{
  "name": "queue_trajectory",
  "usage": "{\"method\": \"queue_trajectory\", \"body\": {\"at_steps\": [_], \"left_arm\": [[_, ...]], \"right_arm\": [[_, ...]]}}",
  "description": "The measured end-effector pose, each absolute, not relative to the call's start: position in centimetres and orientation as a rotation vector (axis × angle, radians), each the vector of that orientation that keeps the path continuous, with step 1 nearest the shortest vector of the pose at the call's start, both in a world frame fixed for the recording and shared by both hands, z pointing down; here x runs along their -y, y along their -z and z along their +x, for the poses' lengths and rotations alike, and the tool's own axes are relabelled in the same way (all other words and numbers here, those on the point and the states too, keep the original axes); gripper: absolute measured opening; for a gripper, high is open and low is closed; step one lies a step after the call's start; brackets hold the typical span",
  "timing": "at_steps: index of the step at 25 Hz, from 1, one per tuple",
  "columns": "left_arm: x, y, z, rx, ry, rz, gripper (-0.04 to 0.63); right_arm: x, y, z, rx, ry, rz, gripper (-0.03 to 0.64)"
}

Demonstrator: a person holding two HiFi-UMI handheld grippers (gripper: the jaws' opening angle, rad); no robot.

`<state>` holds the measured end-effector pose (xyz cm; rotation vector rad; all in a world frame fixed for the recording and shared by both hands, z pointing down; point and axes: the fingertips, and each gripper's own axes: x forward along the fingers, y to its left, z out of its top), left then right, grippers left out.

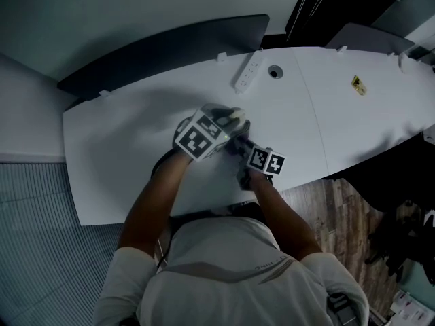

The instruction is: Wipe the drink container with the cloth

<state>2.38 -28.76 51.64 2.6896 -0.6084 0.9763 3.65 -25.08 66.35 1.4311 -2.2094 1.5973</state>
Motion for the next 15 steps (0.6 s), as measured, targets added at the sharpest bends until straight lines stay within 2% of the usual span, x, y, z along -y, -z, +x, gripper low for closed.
{"method": "queue_trajectory", "body": {"at_steps": [5,11,15], "left_arm": [[28.8,-51.7,2.2,0.613,-0.978,2.682,0.095],[28.7,-51.9,2.2,0.61,-0.976,2.688,0.095],[28.7,-51.6,2.3,0.615,-0.965,2.692,0.095]], "right_arm": [[24.7,-64.8,4.6,2.236,-1.595,1.407,0.098],[26.4,-56.0,10.4,2.447,-1.566,1.579,0.098],[28.9,-51.3,12.1,2.583,-1.58,1.502,0.098]]}}
